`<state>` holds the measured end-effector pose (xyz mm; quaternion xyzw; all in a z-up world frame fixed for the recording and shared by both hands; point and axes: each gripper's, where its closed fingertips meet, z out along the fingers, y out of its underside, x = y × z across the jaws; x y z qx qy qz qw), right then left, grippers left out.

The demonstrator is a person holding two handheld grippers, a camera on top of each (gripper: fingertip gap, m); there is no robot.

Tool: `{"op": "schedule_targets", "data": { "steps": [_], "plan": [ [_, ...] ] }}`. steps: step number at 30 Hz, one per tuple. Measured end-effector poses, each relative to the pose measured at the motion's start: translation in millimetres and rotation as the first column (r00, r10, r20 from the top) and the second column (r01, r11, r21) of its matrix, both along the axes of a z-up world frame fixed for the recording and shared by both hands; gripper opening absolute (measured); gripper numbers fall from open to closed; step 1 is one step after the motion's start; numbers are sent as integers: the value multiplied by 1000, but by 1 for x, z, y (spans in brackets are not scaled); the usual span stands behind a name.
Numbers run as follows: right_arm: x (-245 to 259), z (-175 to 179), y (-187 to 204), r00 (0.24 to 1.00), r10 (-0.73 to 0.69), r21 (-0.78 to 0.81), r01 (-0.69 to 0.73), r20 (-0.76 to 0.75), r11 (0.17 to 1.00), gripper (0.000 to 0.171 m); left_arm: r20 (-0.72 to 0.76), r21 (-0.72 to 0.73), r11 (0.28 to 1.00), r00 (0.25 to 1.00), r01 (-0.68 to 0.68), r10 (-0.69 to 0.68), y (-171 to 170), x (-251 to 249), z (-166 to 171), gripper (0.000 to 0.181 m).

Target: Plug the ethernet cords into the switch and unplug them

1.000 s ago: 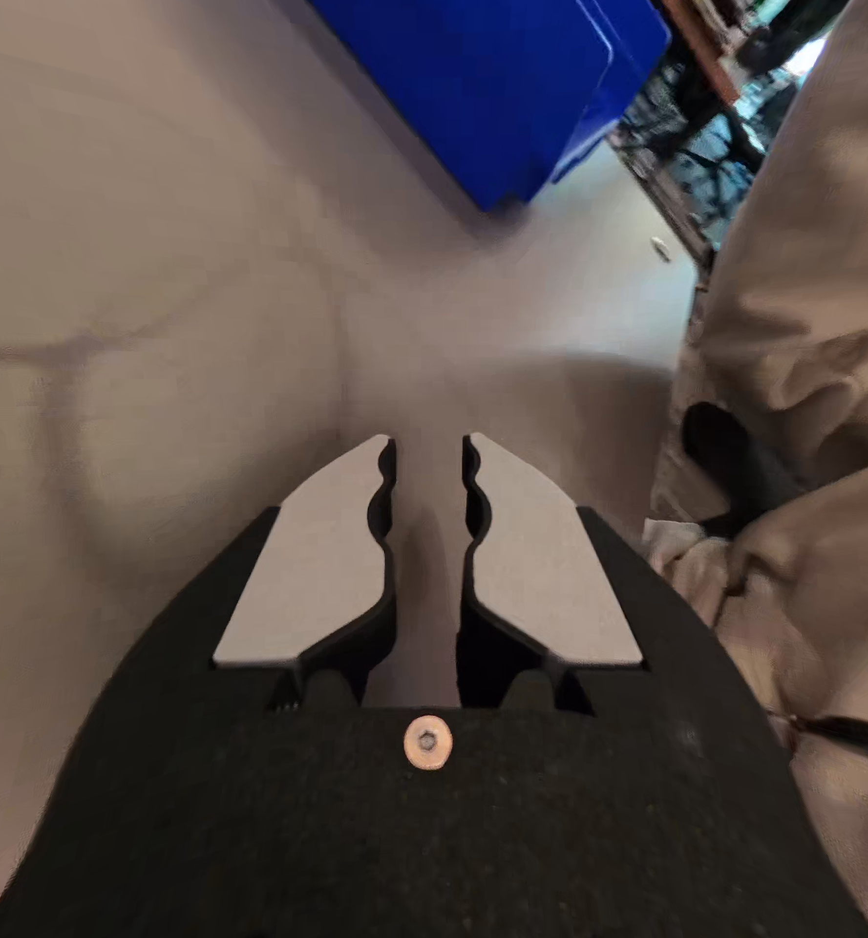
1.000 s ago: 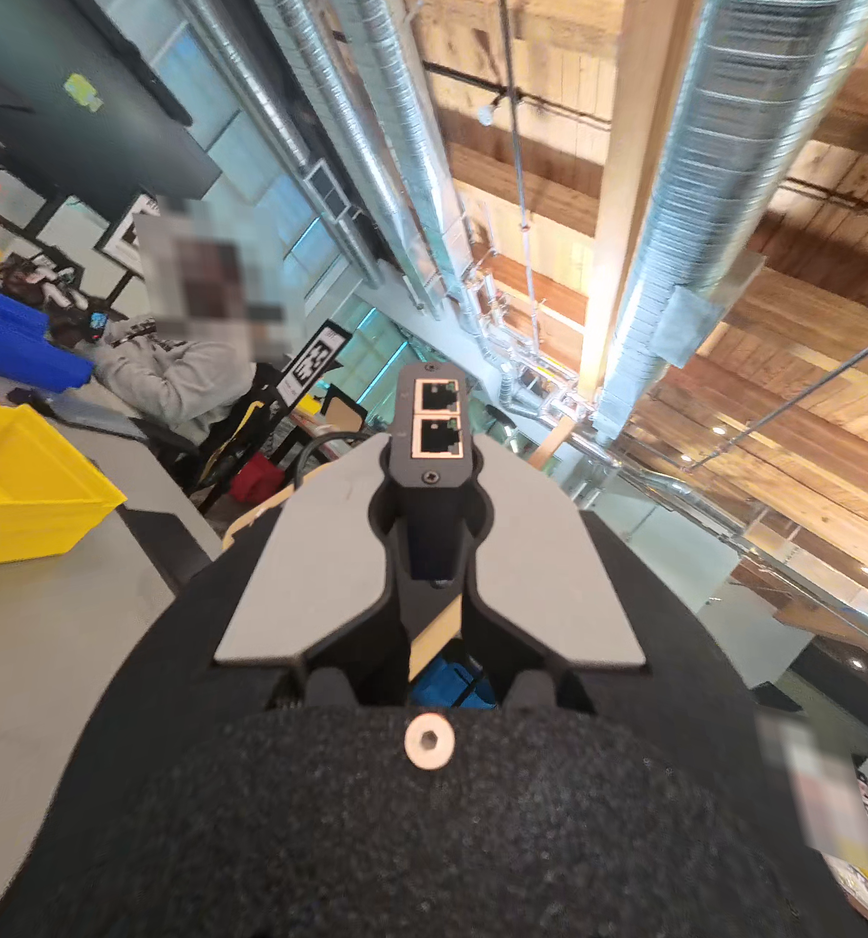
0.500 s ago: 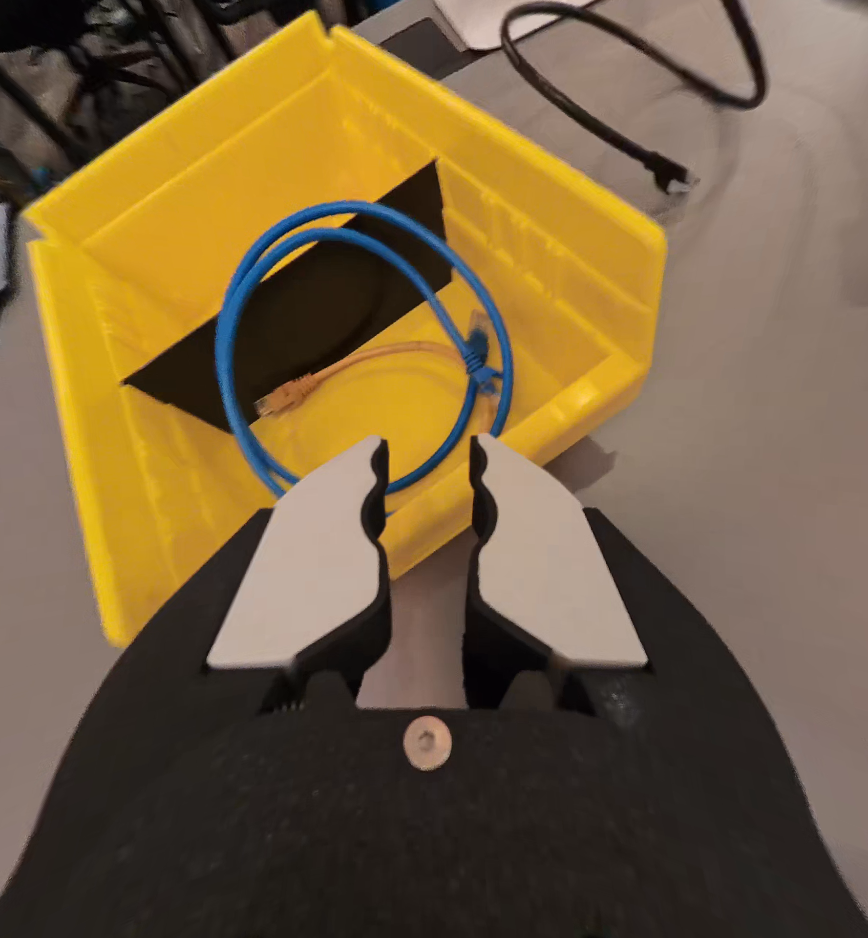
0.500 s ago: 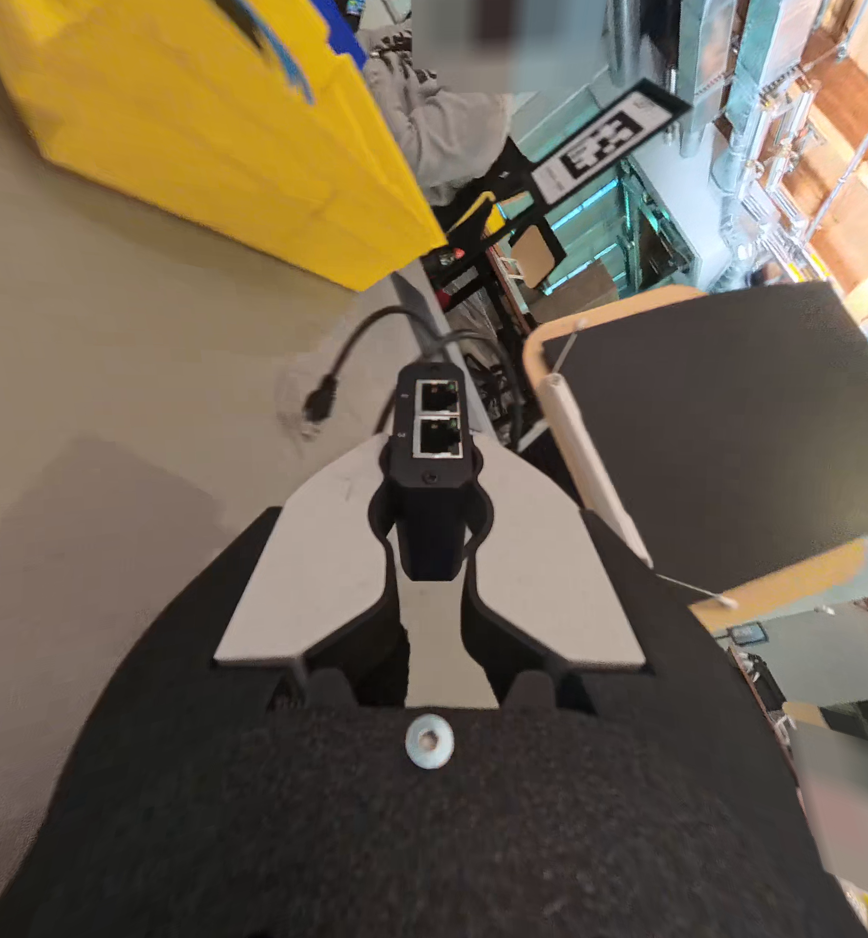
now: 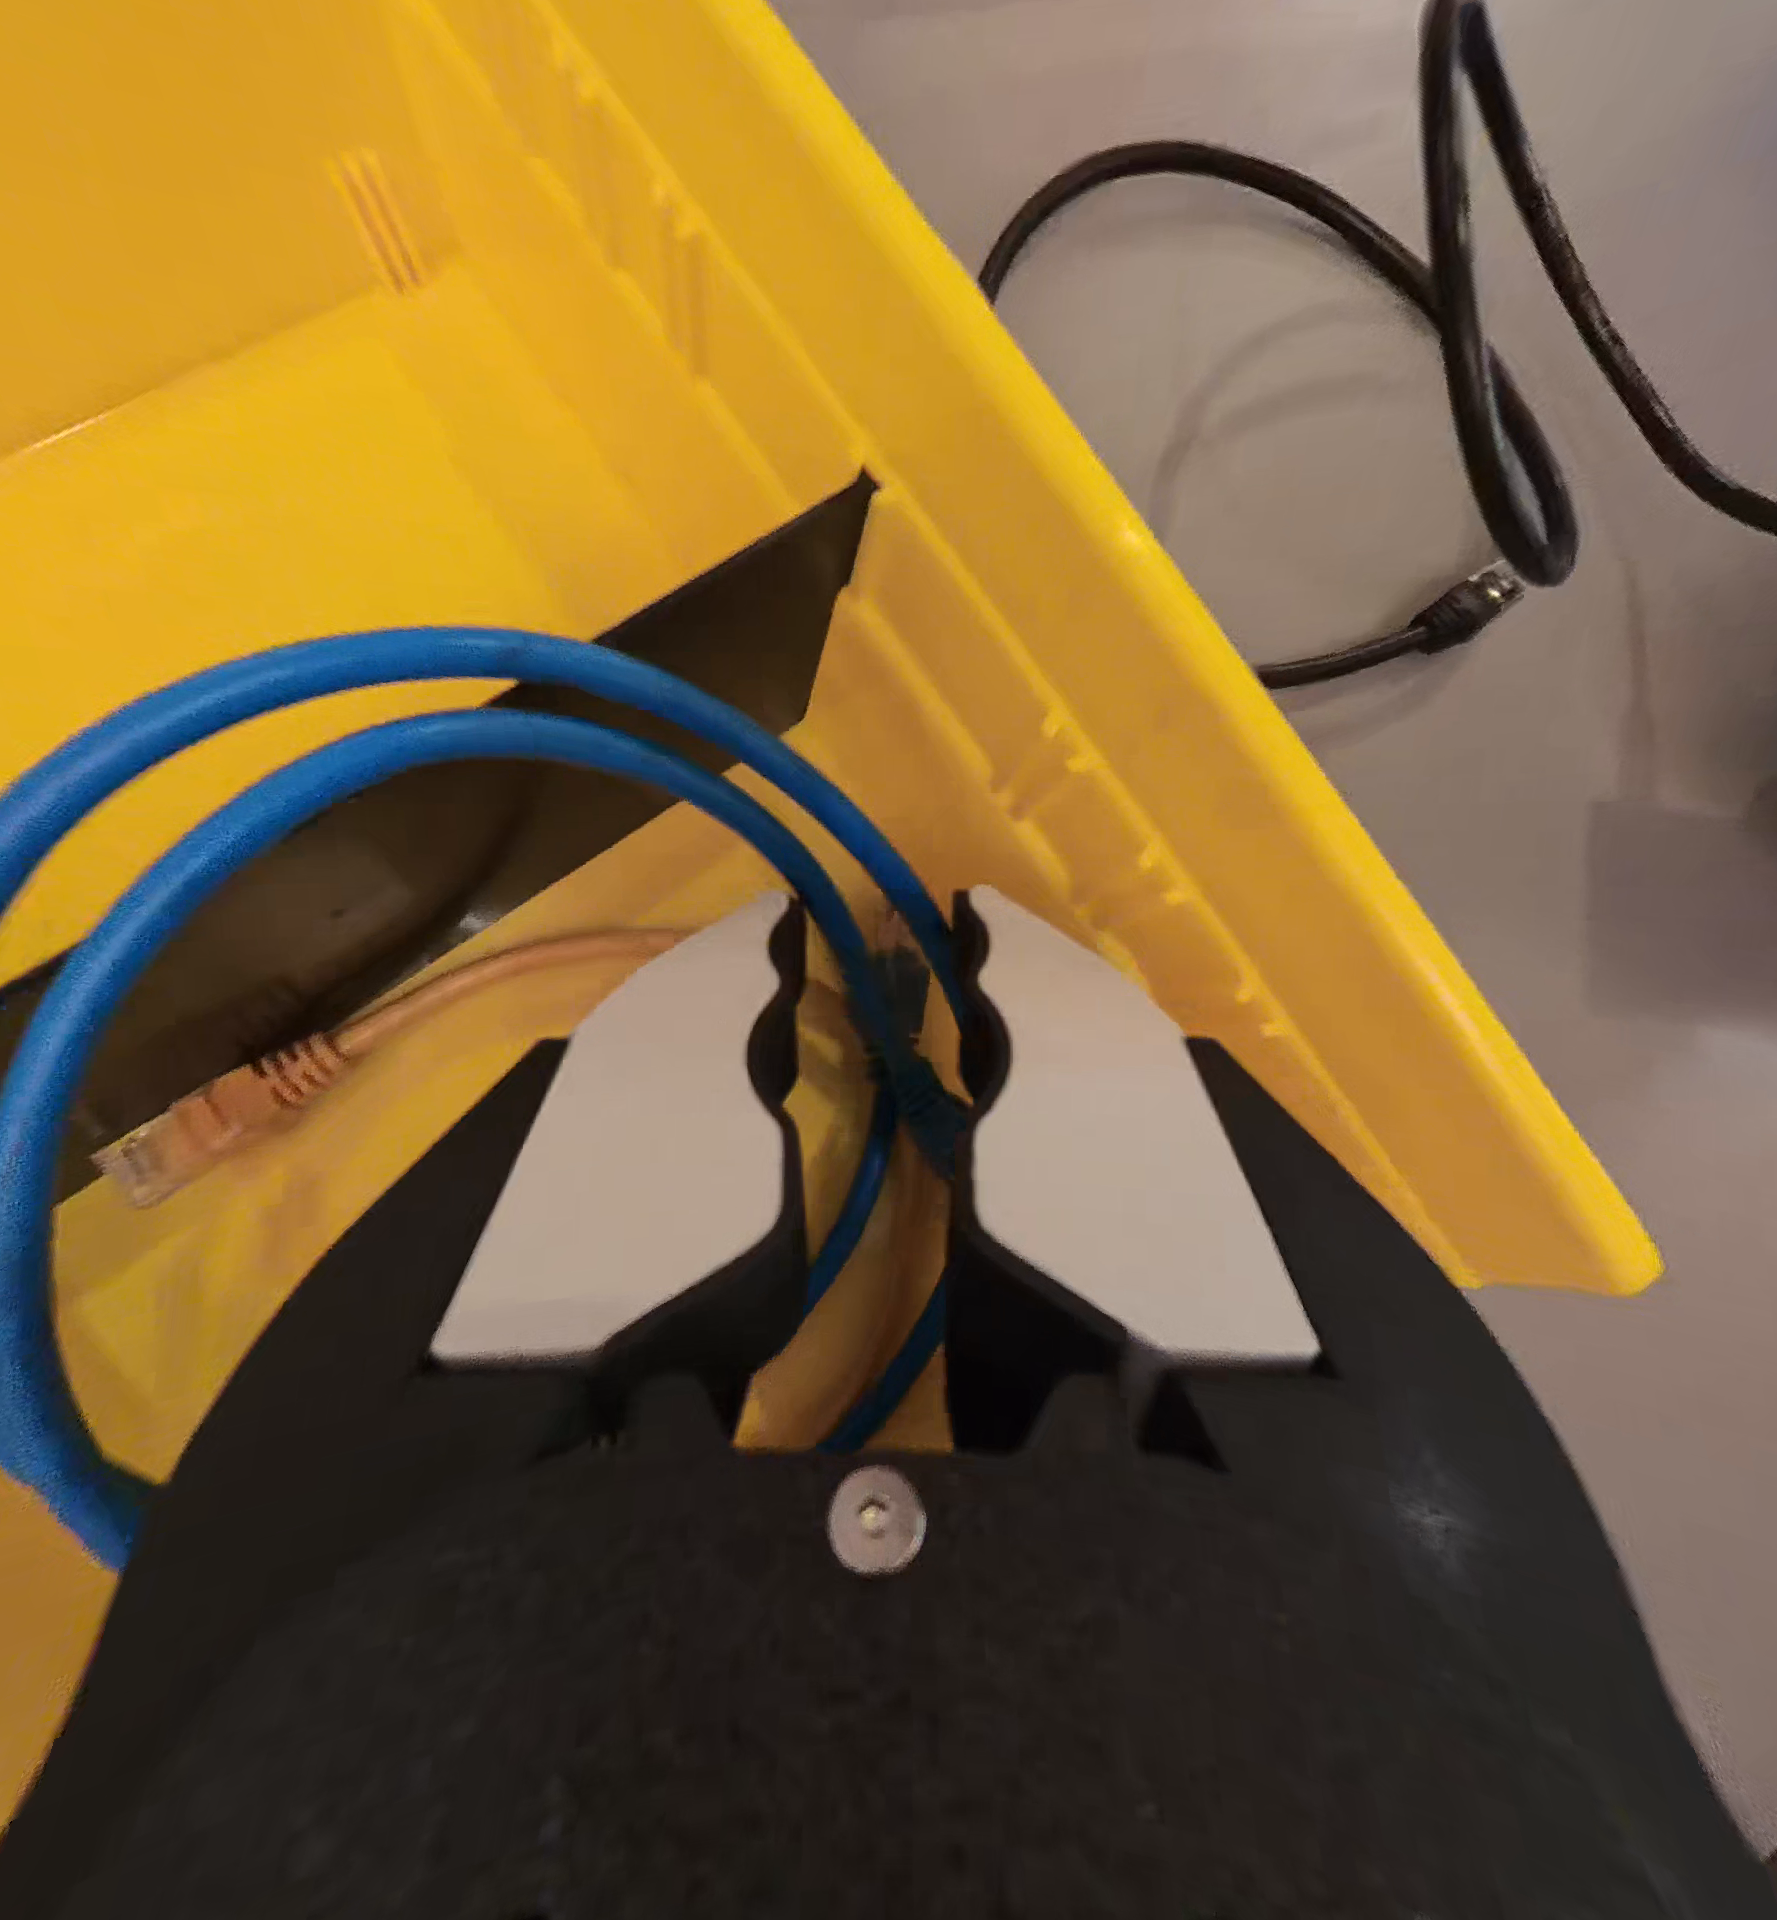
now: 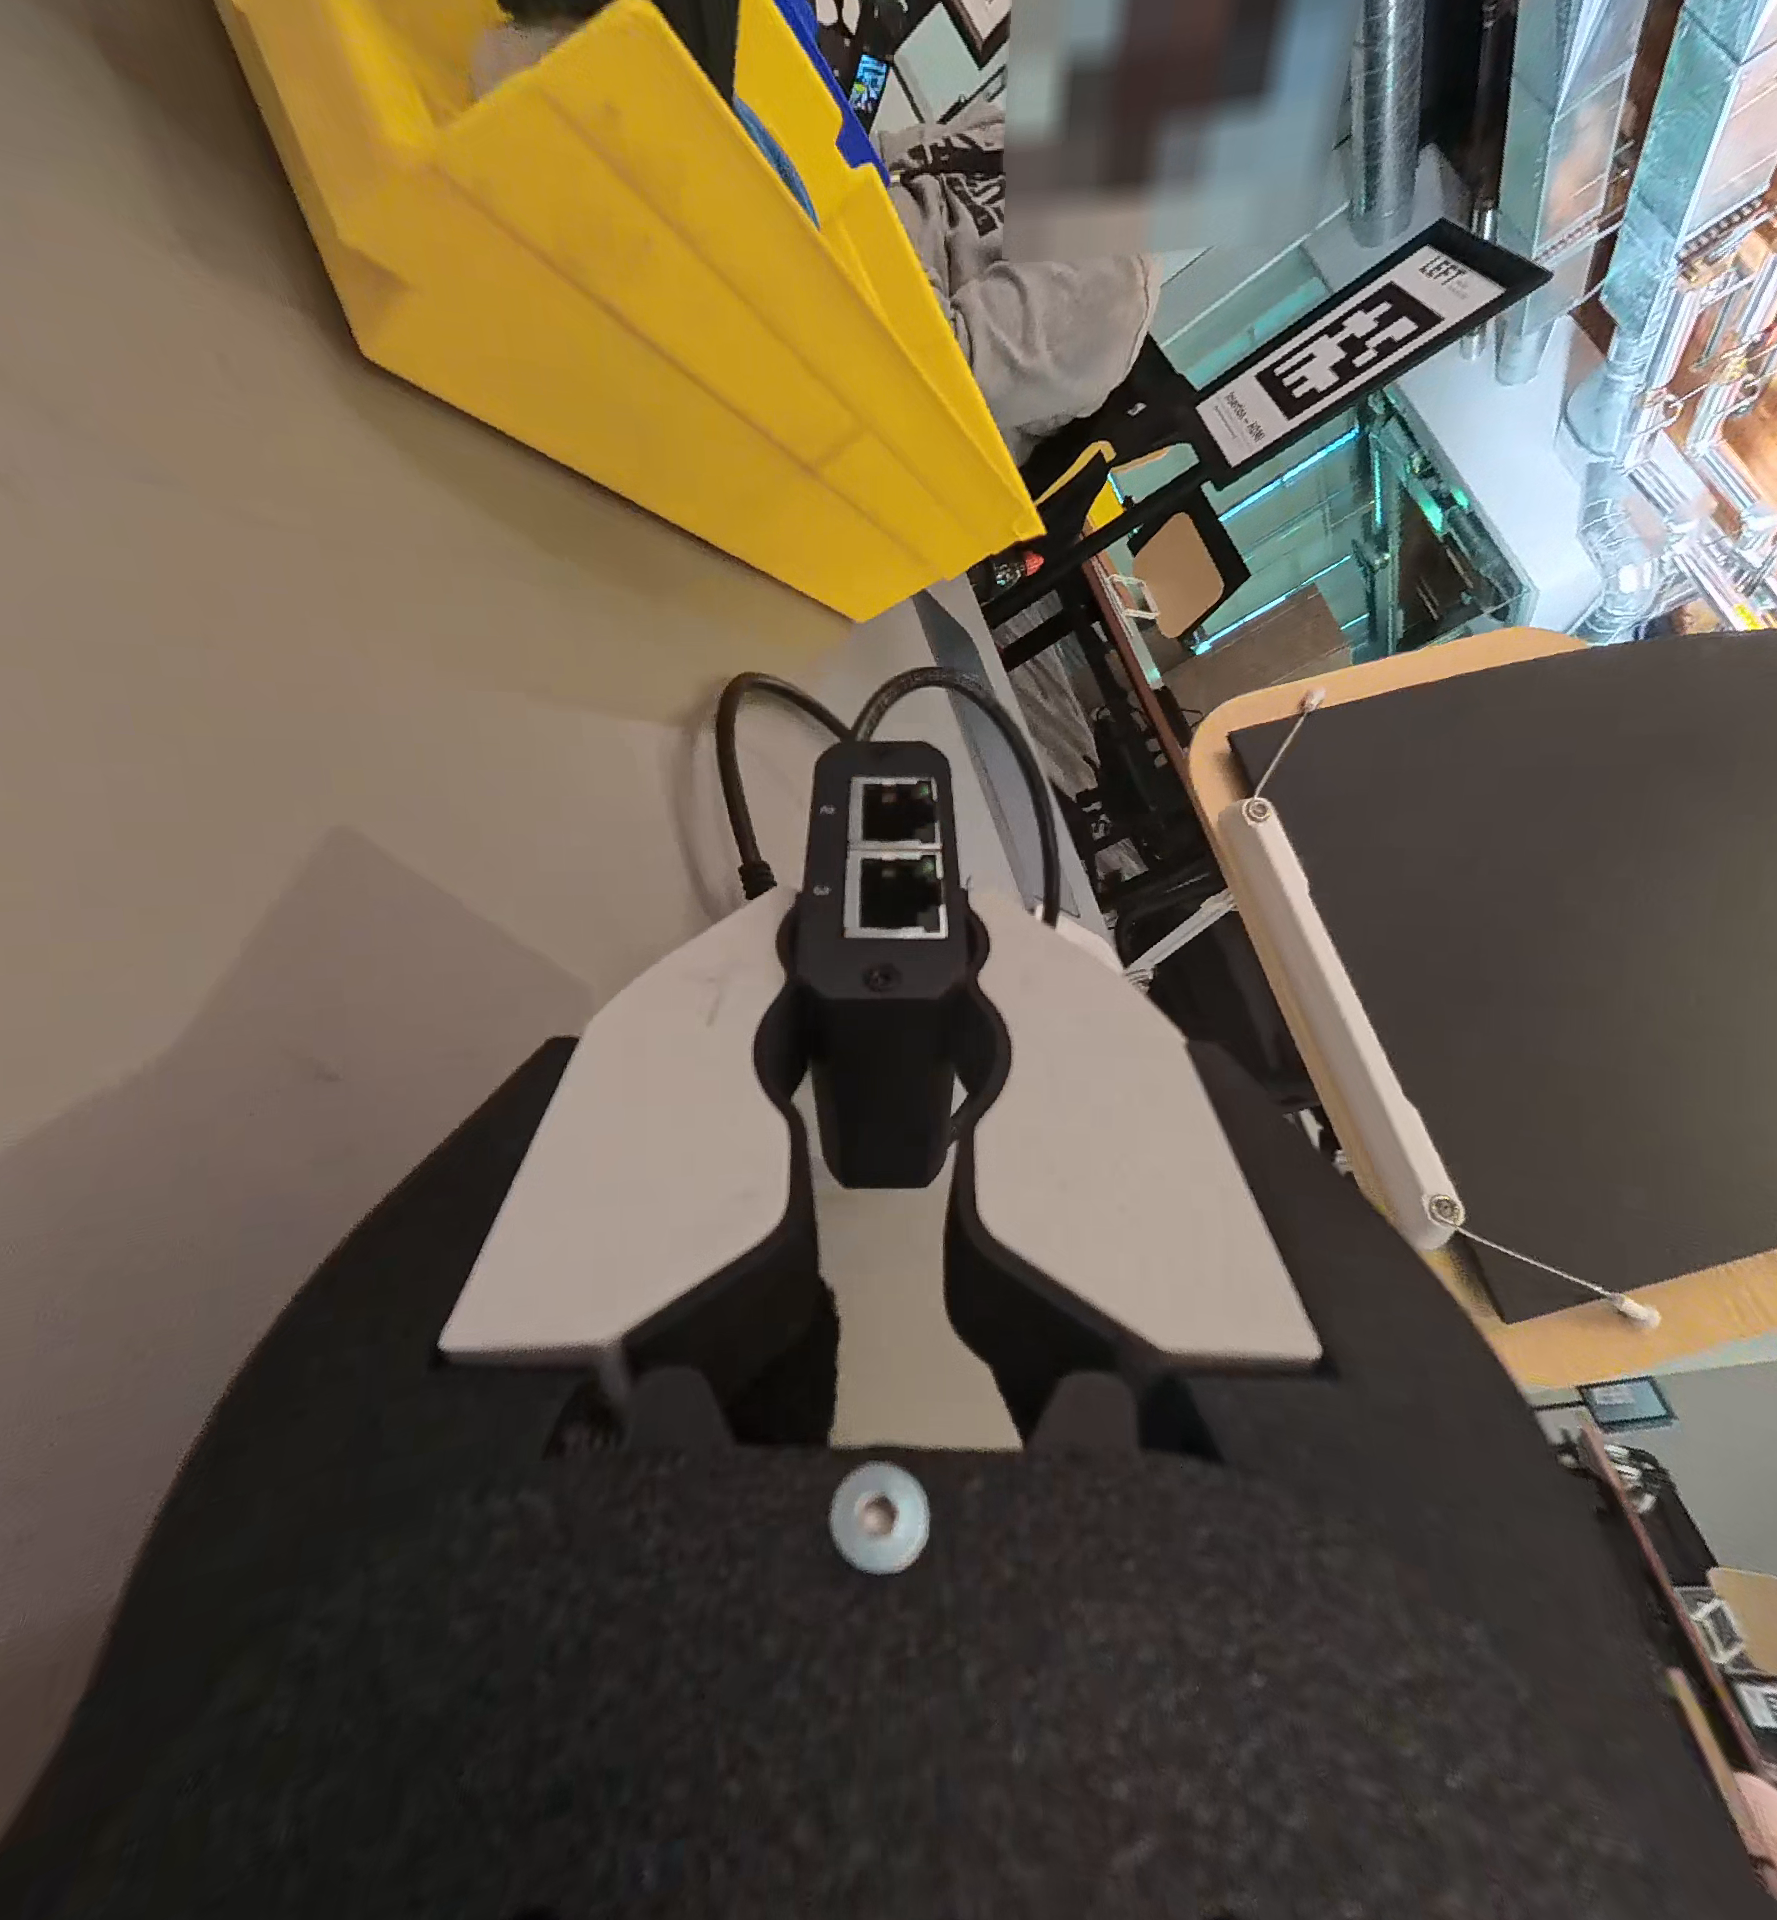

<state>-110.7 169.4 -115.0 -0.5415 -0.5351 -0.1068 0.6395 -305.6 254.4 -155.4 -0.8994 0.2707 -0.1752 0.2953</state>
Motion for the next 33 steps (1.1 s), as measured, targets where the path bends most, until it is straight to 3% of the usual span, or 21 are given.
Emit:
{"op": "schedule_targets", "data": {
  "steps": [4,10,18,21,24,26,28,31,33],
  "plan": [
    [3,0,4,1000,-2,-31,1,-28,1000,24,-22,-42,999,1000,-18,17,0,-1,-6,14],
    [12,4,9,998,-22,-34,20,-52,999,24,-34,51,997,997,-61,63,-5,-37,15,12],
    [17,8,14,995,-38,-44,34,-88,998,24,339,362,917,940,-167,37,-23,-37,148,12],
    [20,14,13,996,-48,4,48,-78,999,24,479,433,881,877,-194,-43,-58,-12,199,12],
    [24,21,13,996,-53,53,57,-70,997,24,596,508,842,781,-184,-189,-116,28,237,12],
    [24,25,12,996,-46,72,51,-71,996,24,616,534,834,740,-140,-270,-153,59,232,12],
    [24,27,11,997,-39,80,44,-68,996,24,598,541,835,743,-97,-301,-176,89,207,12],
    [25,34,9,997,-27,103,35,-76,994,24,404,615,788,868,-23,-290,-187,123,145,12],
    [26,36,8,995,-29,97,38,-91,995,24,165,741,670,952,54,-259,-187,136,113,12]
  ]
}}
